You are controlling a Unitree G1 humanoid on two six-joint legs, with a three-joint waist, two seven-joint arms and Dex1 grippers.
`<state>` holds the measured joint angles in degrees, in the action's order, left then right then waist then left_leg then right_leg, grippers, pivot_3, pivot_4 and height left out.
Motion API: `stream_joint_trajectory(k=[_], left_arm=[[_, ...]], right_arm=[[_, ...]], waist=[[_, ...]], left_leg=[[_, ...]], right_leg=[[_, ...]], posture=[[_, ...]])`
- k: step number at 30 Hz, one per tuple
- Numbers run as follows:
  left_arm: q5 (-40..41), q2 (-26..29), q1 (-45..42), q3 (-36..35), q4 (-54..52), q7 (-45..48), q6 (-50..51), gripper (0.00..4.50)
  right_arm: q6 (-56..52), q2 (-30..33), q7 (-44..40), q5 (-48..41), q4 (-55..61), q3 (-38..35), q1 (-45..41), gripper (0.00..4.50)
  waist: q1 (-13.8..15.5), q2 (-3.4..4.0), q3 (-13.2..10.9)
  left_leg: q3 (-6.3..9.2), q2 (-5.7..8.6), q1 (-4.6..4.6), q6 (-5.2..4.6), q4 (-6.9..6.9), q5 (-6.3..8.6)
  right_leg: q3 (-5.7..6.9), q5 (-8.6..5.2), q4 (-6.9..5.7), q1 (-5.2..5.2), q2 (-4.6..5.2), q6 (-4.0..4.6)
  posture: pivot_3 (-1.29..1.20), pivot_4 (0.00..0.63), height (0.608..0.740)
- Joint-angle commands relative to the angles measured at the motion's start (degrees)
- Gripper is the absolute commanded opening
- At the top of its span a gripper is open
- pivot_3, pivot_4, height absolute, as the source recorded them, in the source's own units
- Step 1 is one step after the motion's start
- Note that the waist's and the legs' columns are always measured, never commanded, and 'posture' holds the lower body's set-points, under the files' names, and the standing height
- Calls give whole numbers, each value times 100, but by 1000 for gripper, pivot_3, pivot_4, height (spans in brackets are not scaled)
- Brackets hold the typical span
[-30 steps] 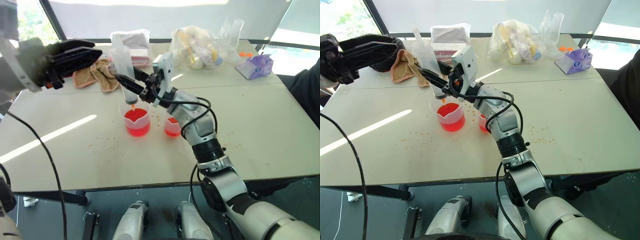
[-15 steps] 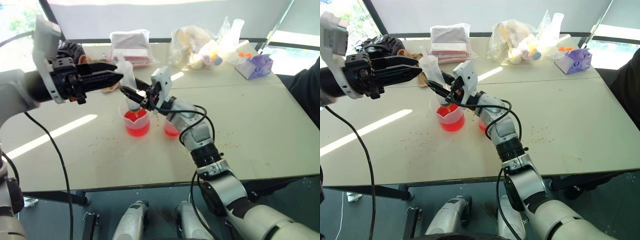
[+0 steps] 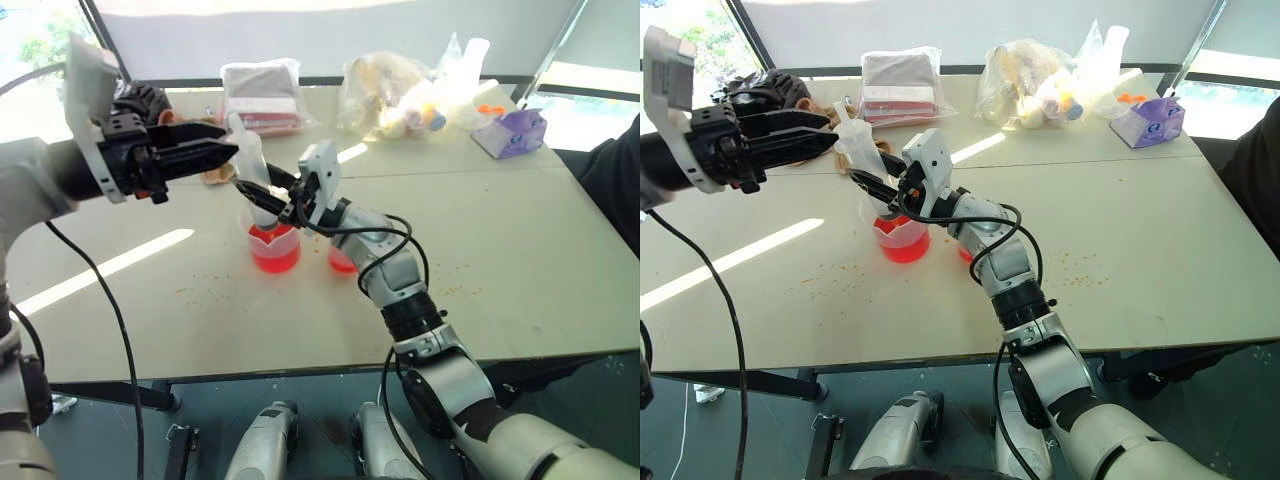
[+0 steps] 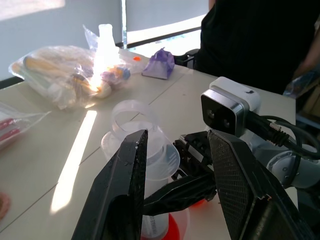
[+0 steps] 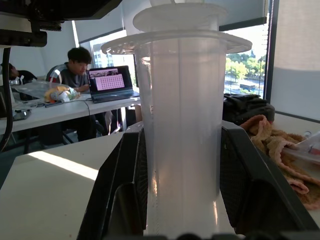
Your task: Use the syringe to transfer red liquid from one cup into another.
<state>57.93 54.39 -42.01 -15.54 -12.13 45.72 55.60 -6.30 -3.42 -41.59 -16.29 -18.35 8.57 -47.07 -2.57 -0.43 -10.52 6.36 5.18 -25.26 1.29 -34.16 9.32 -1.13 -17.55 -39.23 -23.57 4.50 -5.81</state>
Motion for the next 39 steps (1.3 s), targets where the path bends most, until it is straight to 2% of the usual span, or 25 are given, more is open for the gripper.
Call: stream_joint_trajectory(k=[1,13,20,26,29,39], left_arm=[[-155,-138,-9,105,-38,89,-178,2004],[-940,-863,-292,686,370,170,-674,2004],[-1383,-866,114,872,171,326,-881,2004],[-1469,-937,128,801,171,296,-908,585],[-1503,-957,48,754,214,254,-891,22],[-1469,-1061,-305,612,304,134,-830,22]], right_arm=[[-15,-37,-45,-59,378,46,-3,1318],[-67,-28,-37,31,418,86,67,1318],[116,-105,15,161,129,75,124,1318],[204,-178,-10,232,13,117,175,1318],[227,-202,-22,255,-29,128,186,1318],[163,-239,-89,279,-23,207,291,1318]], waist=[[0,-1,0],[-3,-1,1],[-5,-2,1],[-8,-2,1],[-4,-2,1],[-1,-2,1]], left_leg=[[0,0,0,0,0,0],[1,0,1,1,0,-1],[1,0,1,2,0,-1],[2,-1,3,2,0,-1],[1,-1,3,2,0,-1],[2,0,3,2,0,-2]], right_leg=[[0,0,0,0,0,0],[1,0,-1,0,-2,0],[0,0,-2,-1,-2,0],[1,0,-2,2,-3,0],[1,0,-3,1,-3,0],[1,0,-2,2,-3,0]], posture=[[0,150,736],[0,150,736],[0,150,736],[0,150,736],[0,150,736],[0,150,736]])
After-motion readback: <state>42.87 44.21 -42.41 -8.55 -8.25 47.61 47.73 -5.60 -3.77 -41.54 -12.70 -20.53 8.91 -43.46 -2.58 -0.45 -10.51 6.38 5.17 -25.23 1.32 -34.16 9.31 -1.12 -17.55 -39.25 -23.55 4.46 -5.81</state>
